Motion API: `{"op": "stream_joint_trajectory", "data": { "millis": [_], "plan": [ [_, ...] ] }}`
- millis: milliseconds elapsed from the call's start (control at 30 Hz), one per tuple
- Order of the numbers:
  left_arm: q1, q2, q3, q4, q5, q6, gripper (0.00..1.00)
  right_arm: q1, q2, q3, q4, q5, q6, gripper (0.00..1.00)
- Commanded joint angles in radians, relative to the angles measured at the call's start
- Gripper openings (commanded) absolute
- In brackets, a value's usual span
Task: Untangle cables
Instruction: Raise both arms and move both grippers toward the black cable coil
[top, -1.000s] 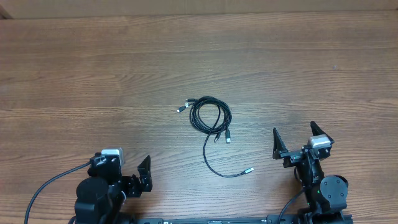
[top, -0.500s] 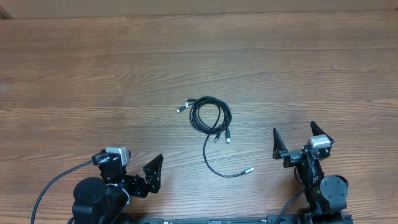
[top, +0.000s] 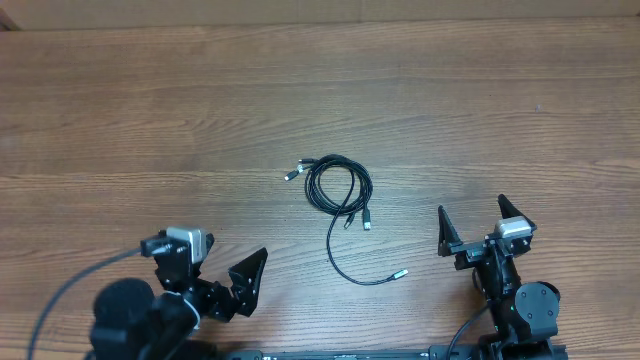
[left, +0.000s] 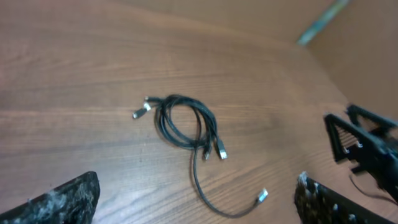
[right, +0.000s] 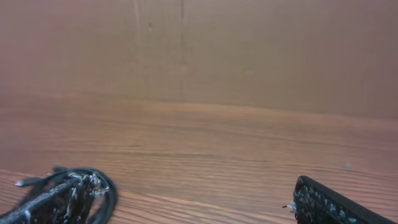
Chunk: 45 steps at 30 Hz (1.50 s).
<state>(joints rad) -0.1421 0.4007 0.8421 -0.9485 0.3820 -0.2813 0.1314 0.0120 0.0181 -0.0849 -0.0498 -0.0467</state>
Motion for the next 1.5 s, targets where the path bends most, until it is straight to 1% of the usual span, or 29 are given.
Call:
{"op": "stream_joint_trajectory", "data": {
  "millis": [0,33,100,200,267,333,467,567,667,700,733,767,800,900,967,1067,1100,1133,1200,1233,1267,1300,1467],
  "plan": [
    [0.004,0.160,0.214,-0.093,0.050,0.132,1.00,-0.002,-0.005,-0.010,0.014,-0.068,0.169,1.00],
    [0.004,0.195,0.261,-0.126,0.058,0.151,1.00,-0.002,-0.005,-0.010,0.016,-0.081,0.206,1.00],
    [0.004,0.312,0.412,-0.233,0.076,0.192,0.99,-0.002,-0.003,-0.010,0.016,-0.151,0.264,1.00],
    [0.004,0.476,0.628,-0.381,0.108,0.239,1.00,-0.002,0.010,0.008,-0.003,-0.258,0.274,1.00],
    [0.004,0.569,0.747,-0.448,0.121,0.245,1.00,-0.002,0.021,0.035,-0.038,-0.259,0.332,1.00],
    [0.004,0.649,0.843,-0.484,0.149,0.244,1.00,-0.003,0.043,0.079,-0.076,-0.263,0.373,1.00],
    [0.004,0.744,0.923,-0.462,0.169,0.240,0.99,-0.003,0.146,0.251,-0.188,-0.296,0.380,1.00],
    [0.004,0.792,0.923,-0.427,0.171,0.216,0.99,-0.003,0.283,0.440,-0.319,-0.299,0.379,1.00],
    [0.004,0.834,0.922,-0.431,0.169,0.191,1.00,-0.003,0.454,0.659,-0.499,-0.345,0.314,1.00],
    [0.004,0.848,0.922,-0.431,0.169,0.191,0.80,-0.003,0.512,0.729,-0.564,-0.357,0.298,1.00],
    [0.004,0.862,0.922,-0.431,0.167,0.192,0.43,-0.003,0.578,0.808,-0.644,-0.357,0.296,1.00],
    [0.004,0.877,0.921,-0.431,0.165,0.192,0.18,-0.003,0.643,0.882,-0.721,-0.356,0.296,1.00],
    [0.004,0.893,0.919,-0.433,0.166,0.192,0.04,-0.003,0.695,0.939,-0.782,-0.356,0.296,1.00],
    [0.004,0.940,0.908,-0.440,0.166,0.190,0.04,-0.003,0.844,1.089,-0.942,-0.357,0.304,1.00],
    [0.004,0.972,0.892,-0.444,0.169,0.188,0.04,-0.003,0.928,1.154,-1.019,-0.371,0.311,1.00],
    [-0.001,1.020,0.862,-0.443,0.169,0.188,0.04,-0.003,1.015,1.185,-1.056,-0.405,0.312,1.00],
    [-0.005,1.038,0.851,-0.442,0.169,0.188,0.04,-0.003,1.042,1.182,-1.056,-0.431,0.311,0.91],
    [-0.008,1.053,0.840,-0.441,0.169,0.188,0.04,-0.003,1.063,1.180,-1.054,-0.451,0.311,0.78],
    [-0.016,1.082,0.811,-0.432,0.169,0.188,0.04,-0.003,1.111,1.180,-1.054,-0.467,0.311,0.54],
    [-0.024,1.096,0.793,-0.419,0.169,0.188,0.04,-0.003,1.133,1.180,-1.054,-0.468,0.312,0.37],
    [-0.034,1.109,0.771,-0.398,0.169,0.188,0.04,-0.003,1.159,1.180,-1.054,-0.468,0.312,0.28],
    [-0.043,1.118,0.748,-0.372,0.169,0.188,0.04,-0.003,1.180,1.180,-1.054,-0.468,0.312,0.26],
    [-0.091,1.168,0.606,-0.154,0.167,0.142,0.04,-0.002,1.279,1.180,-1.029,-0.468,0.312,0.28]
  ]
}}
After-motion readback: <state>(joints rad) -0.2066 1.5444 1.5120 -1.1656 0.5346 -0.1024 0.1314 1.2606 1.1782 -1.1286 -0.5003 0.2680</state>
